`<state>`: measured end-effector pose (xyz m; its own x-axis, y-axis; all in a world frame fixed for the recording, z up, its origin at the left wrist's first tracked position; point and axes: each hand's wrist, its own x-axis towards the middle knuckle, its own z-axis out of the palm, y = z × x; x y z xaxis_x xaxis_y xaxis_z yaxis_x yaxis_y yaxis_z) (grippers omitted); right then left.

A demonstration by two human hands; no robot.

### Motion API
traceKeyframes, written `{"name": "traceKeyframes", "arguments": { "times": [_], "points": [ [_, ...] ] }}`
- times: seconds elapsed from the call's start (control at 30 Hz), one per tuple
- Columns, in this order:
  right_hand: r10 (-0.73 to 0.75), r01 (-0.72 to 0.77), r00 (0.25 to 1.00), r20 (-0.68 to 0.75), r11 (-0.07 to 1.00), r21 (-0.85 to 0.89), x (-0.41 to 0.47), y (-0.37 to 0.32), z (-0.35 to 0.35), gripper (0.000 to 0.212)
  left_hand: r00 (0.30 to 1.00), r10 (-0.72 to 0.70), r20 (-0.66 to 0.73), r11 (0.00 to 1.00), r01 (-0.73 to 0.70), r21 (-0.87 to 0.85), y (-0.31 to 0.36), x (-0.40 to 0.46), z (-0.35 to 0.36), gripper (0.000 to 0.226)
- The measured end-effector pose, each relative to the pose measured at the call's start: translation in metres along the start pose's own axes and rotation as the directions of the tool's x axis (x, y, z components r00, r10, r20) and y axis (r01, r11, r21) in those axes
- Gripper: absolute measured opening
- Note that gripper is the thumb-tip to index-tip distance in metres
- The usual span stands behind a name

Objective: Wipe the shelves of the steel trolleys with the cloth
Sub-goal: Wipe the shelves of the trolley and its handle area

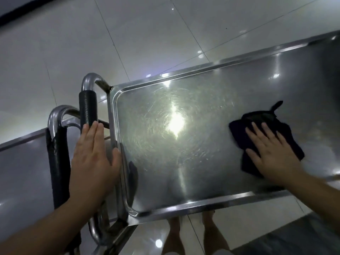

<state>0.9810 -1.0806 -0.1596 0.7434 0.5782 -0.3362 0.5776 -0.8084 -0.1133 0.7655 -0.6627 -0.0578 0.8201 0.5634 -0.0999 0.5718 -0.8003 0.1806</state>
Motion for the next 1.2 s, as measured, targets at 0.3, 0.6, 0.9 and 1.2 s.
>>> {"name": "traceKeyframes", "arguments": {
  "times": [0.3, 0.6, 0.9, 1.2],
  "points": [
    [-0.083, 0.084, 0.996, 0.024, 0.996, -0.037, -0.026, 0.004, 0.003, 0.069, 0.999, 0.051, -0.001, 0.997, -0.051, 0.051, -0.004, -0.002, 0.002, 0.086],
    [0.207, -0.193, 0.975, -0.082, 0.97, 0.149, 0.235, -0.036, -0.075, 0.066, 0.999, 0.042, -0.018, 0.997, -0.041, 0.065, -0.003, -0.001, 0.004, 0.087],
    [-0.055, 0.056, 0.998, -0.028, 0.998, 0.039, 0.113, -0.056, -0.035, 0.068, 0.998, 0.03, -0.048, 0.999, -0.03, 0.015, -0.007, 0.0, 0.006, 0.08],
    [-0.228, 0.234, 0.971, 0.065, 0.967, -0.099, -0.062, -0.069, 0.047, 0.065, 0.999, 0.029, -0.038, 1.0, -0.028, 0.011, -0.008, -0.003, 0.005, 0.079]
  ]
}}
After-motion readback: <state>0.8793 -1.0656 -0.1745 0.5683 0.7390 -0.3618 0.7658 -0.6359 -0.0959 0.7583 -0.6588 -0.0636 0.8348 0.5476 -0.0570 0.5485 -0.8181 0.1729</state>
